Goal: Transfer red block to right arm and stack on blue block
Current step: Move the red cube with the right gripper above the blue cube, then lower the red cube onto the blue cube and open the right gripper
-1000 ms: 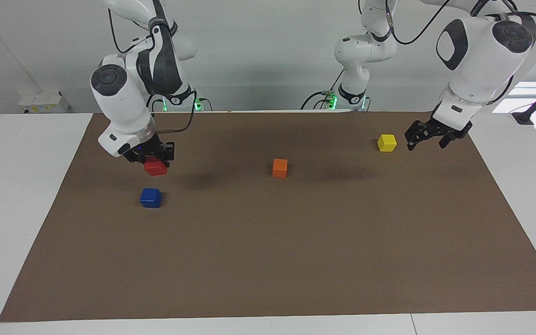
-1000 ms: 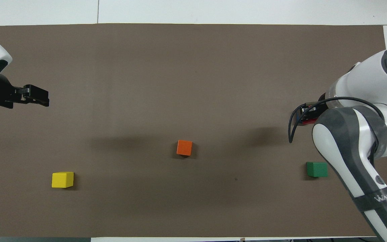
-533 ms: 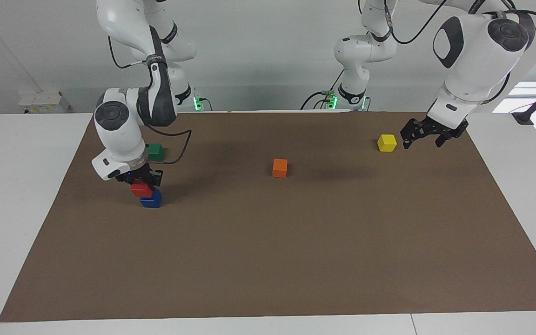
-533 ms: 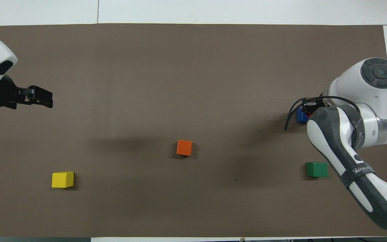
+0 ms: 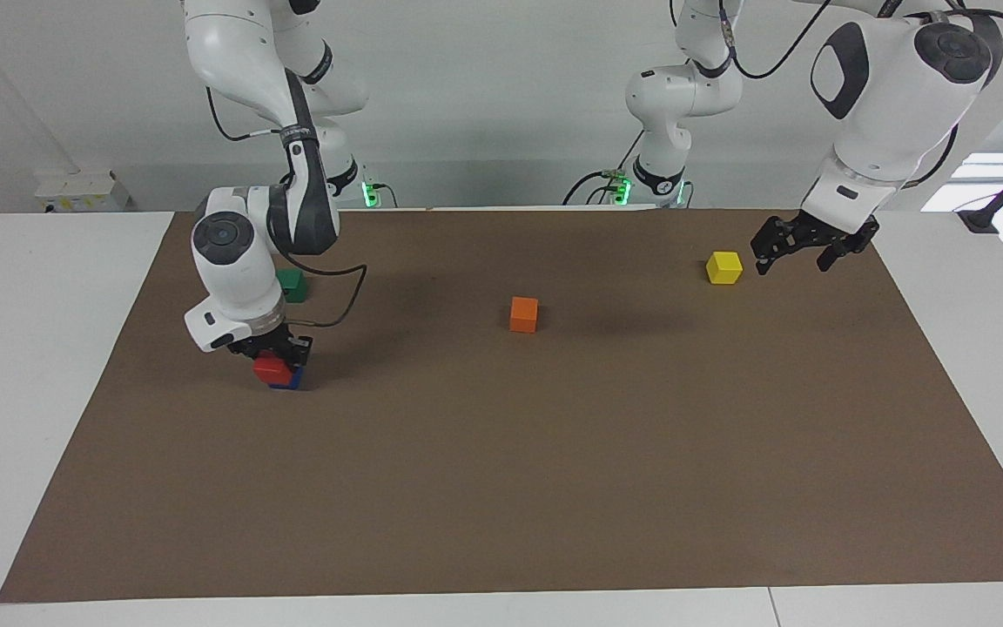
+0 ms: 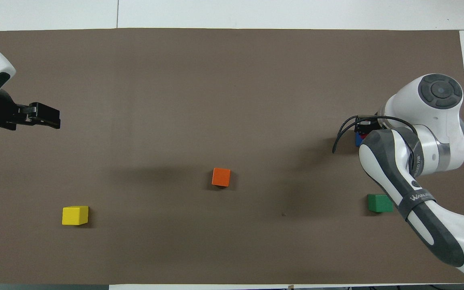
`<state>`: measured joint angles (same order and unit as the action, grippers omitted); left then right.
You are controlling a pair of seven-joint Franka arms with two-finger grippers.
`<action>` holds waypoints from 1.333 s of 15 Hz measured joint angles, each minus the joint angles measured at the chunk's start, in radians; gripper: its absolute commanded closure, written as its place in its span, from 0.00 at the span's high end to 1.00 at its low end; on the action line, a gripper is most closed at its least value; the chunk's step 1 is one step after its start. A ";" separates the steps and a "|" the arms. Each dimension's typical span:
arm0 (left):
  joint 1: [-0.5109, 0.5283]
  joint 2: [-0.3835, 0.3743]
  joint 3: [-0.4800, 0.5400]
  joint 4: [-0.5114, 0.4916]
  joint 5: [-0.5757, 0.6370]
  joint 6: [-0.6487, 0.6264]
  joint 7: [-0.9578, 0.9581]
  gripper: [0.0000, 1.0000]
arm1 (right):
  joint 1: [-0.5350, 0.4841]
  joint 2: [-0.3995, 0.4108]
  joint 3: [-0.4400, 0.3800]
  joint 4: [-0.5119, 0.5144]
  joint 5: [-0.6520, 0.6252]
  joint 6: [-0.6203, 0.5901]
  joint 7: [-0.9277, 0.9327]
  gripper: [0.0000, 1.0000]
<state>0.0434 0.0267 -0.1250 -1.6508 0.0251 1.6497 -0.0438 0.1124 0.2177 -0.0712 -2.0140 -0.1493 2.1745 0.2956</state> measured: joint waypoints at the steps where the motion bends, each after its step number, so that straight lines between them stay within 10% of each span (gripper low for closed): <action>1: 0.000 -0.002 0.001 0.000 0.000 0.000 0.000 1.00 | 0.000 -0.001 0.000 -0.001 0.000 0.001 0.001 0.00; 3: -0.001 -0.003 -0.002 0.000 0.000 -0.002 0.000 1.00 | -0.001 -0.004 -0.001 -0.006 0.000 0.001 0.005 0.00; 4: -0.003 -0.003 -0.005 0.000 0.000 -0.006 0.000 1.00 | -0.002 -0.005 -0.002 -0.008 0.000 0.003 0.008 0.81; 5: -0.006 -0.003 -0.007 0.001 0.000 -0.019 0.000 1.00 | -0.002 -0.006 -0.002 -0.010 0.000 0.005 0.011 1.00; 12: -0.011 -0.001 -0.014 0.007 0.000 -0.091 0.001 1.00 | -0.014 -0.003 -0.002 -0.025 0.000 0.019 0.021 1.00; 20: -0.013 -0.003 -0.027 0.009 0.000 -0.094 0.001 1.00 | -0.020 -0.097 -0.002 0.281 0.053 -0.291 -0.277 1.00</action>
<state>0.0302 0.0238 -0.1519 -1.6420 0.0246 1.5559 -0.0432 0.0921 0.1205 -0.0734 -1.7326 -0.0968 1.8835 0.0181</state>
